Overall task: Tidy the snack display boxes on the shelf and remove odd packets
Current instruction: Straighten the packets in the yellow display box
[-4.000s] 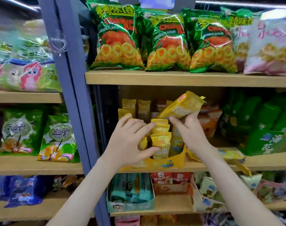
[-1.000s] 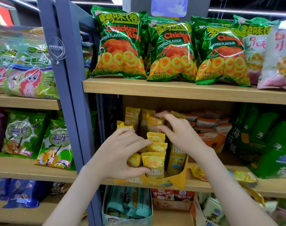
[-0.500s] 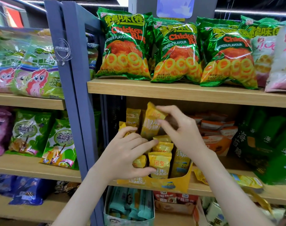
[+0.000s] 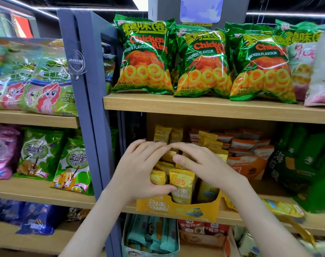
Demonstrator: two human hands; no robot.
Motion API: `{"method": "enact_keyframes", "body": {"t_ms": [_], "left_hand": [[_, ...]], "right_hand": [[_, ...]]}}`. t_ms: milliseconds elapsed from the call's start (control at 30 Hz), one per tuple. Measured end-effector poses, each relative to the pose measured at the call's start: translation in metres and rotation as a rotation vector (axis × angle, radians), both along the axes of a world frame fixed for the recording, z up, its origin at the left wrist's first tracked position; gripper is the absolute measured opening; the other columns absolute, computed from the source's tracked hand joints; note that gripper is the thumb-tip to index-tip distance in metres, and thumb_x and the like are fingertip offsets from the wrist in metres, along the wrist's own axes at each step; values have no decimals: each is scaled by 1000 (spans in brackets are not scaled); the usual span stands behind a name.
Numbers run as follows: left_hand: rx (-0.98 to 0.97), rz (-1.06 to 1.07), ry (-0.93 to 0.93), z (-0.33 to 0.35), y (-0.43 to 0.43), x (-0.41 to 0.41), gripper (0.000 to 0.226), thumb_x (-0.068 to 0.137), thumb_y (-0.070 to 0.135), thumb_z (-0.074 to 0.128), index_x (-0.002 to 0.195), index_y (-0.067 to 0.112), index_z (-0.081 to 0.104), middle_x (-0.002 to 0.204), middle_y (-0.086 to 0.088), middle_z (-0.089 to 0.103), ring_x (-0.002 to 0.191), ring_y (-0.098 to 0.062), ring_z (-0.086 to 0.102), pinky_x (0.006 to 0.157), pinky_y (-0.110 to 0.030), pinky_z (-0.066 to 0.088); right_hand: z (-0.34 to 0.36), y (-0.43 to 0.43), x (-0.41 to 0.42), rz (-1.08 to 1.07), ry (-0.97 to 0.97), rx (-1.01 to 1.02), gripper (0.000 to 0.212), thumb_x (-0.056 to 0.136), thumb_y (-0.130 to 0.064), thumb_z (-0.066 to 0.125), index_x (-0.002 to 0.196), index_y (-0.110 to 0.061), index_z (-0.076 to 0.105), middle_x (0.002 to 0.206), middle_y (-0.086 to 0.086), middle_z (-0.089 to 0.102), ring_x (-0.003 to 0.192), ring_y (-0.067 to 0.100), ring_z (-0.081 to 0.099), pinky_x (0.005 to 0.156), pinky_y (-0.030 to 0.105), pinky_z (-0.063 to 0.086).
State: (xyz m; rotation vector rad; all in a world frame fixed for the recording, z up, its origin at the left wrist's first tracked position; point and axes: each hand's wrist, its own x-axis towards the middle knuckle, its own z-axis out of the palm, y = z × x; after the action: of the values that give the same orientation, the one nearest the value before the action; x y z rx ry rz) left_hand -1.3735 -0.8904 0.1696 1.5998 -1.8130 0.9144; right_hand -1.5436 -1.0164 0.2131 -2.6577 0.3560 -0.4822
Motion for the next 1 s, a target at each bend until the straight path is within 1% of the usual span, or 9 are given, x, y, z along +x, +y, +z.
{"method": "enact_keyframes", "body": {"t_ms": [133, 200, 267, 367, 500, 600, 700, 867, 1000], "left_hand": [[27, 44, -54, 9, -2, 18, 86, 77, 78, 52, 137, 17, 53, 123, -1, 62, 115, -19, 55, 106, -41, 33], [-4, 84, -49, 9, -2, 25, 85, 79, 80, 44, 135, 17, 51, 117, -4, 64, 112, -21, 54, 105, -41, 31], [-75, 167, -10, 4, -2, 25, 85, 79, 81, 43, 132, 14, 50, 116, -9, 64, 112, -23, 51, 104, -41, 30], [-166, 346, 212, -15, 3, 6, 95, 72, 80, 50, 131, 5, 53, 124, -15, 58, 118, -29, 47, 103, -40, 31], [-181, 318, 627, -45, 9, -41, 98, 78, 86, 33, 140, 10, 39, 135, -6, 46, 129, -22, 39, 109, -40, 27], [-195, 186, 555, -56, 4, -64, 82, 89, 74, 31, 147, 17, 22, 148, -6, 29, 142, -6, 14, 118, -43, 10], [-233, 121, 441, -53, -2, -62, 79, 88, 74, 33, 146, 21, 24, 154, -11, 19, 148, -15, 8, 120, -46, 2], [-225, 0, 248, -43, -11, -23, 76, 87, 74, 38, 143, 22, 33, 155, -9, 21, 149, -22, 15, 118, -57, 14], [-90, 25, 226, -33, -18, 16, 75, 89, 74, 36, 137, 16, 37, 143, -4, 33, 137, -22, 29, 106, -64, 34]], "right_hand": [[9, -9, 3, -153, -82, 64, 37, 90, -63, 44, 116, -37, 51, 112, -10, 61, 96, 8, 61, 79, 28, 52], [12, -18, 7, -261, -106, 0, 27, 92, -51, 54, 108, -30, 50, 104, -3, 62, 88, 12, 60, 63, 18, 43], [12, -24, 12, -293, -117, -49, 27, 92, -46, 56, 108, -26, 49, 99, 0, 62, 78, 12, 58, 54, 15, 33], [9, -21, 15, -322, -230, -29, 27, 96, -38, 53, 118, -23, 50, 88, 1, 65, 64, 7, 57, 46, 15, 38], [9, -13, 18, -310, -338, 23, 26, 97, -38, 52, 120, -26, 57, 86, -7, 66, 71, 5, 60, 56, 11, 44], [5, -5, 23, -139, -25, 22, 34, 99, -49, 39, 120, -35, 61, 106, -10, 68, 95, 16, 64, 84, 27, 51], [5, 1, 24, -118, 162, 139, 46, 102, -50, 25, 134, -31, 53, 132, -3, 58, 121, 19, 52, 98, 36, 41], [-4, 1, 15, -118, -75, -61, 48, 104, -43, 24, 142, -23, 46, 140, 0, 53, 127, 15, 48, 102, 26, 38], [-2, -12, 6, -255, -327, -491, 47, 102, -36, 29, 129, -12, 59, 104, 5, 70, 94, 22, 66, 75, 27, 47]]}}
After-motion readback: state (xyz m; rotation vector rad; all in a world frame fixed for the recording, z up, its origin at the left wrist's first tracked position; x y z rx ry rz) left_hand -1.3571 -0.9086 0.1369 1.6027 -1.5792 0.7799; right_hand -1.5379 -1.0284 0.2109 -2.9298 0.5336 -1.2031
